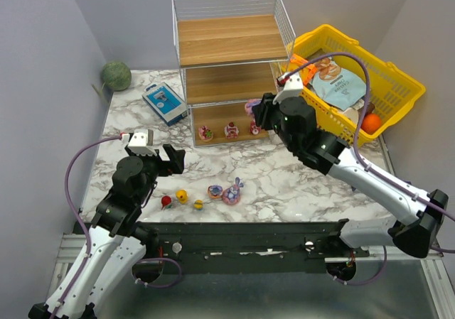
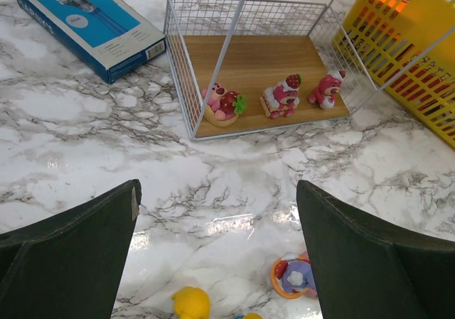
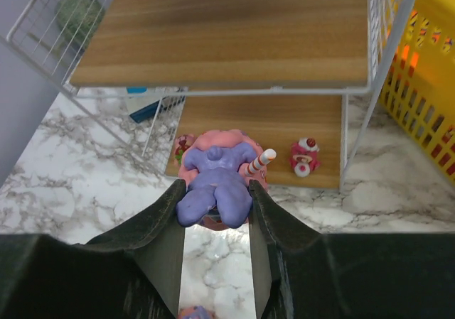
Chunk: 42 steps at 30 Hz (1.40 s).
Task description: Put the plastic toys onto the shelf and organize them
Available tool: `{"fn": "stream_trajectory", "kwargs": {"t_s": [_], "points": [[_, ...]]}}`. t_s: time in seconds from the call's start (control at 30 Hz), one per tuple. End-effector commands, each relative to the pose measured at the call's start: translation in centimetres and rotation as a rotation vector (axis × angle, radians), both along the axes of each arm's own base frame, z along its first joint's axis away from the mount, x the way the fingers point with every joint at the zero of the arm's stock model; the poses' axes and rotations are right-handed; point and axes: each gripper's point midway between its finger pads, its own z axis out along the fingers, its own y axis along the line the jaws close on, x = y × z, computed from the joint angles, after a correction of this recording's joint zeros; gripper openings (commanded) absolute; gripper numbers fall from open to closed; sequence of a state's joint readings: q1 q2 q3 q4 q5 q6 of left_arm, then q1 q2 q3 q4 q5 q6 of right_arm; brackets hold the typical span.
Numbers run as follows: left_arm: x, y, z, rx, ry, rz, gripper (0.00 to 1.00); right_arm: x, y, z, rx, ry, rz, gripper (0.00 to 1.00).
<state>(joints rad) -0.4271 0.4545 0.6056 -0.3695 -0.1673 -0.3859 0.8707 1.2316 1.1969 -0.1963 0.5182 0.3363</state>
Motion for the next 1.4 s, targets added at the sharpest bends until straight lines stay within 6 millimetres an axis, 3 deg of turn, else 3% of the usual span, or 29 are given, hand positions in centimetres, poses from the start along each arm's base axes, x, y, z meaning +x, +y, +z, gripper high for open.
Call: {"fn": "stream_trajectory", "kwargs": {"t_s": [0.0,0.03,0.13,0.2,0.23,0.4,0.6,0.9,1.37], "points": [[0.1,0.4,0.2,0.015,-0.005,0.016,0.99,2.5,-0.3,2.0,-0.069,-0.018,-0.006,0.01],[0.1,0.4,0.1,0.016,-0.003,0.016,0.99,3.1,-0.1,1.7,-0.089,-0.015,-0.007,0.01],[0.2,0.4,0.0,0.017,-0.001,0.016,0.99,4.6,-0.2,3.6,-0.084,-0.050,-0.030,0.01],[0.2,0.4,0.0,0.020,0.002,0.015,0.99,5.8,-0.2,3.3,-0.098,-0.043,-0.044,0.01],[0.2,0.4,0.0,0.020,0.002,0.017,0.99,6.2,0.0,4.2,-0.092,-0.057,-0.040,0.01],[0.3,0.4,-0.1,0.022,0.006,0.018,0.99,8.0,0.4,3.4,-0.119,-0.036,-0.053,0.01],[0.3,0.4,-0.2,0.025,0.010,0.017,0.99,8.6,0.7,3.4,-0.133,-0.022,-0.054,0.01],[0.3,0.4,-0.2,0.026,0.008,0.016,0.99,9.7,1.0,1.2,-0.153,0.018,-0.091,0.01],[0.3,0.4,-0.2,0.028,0.009,0.019,0.99,11.2,-0.4,0.0,-0.178,0.014,-0.231,0.01]]}}
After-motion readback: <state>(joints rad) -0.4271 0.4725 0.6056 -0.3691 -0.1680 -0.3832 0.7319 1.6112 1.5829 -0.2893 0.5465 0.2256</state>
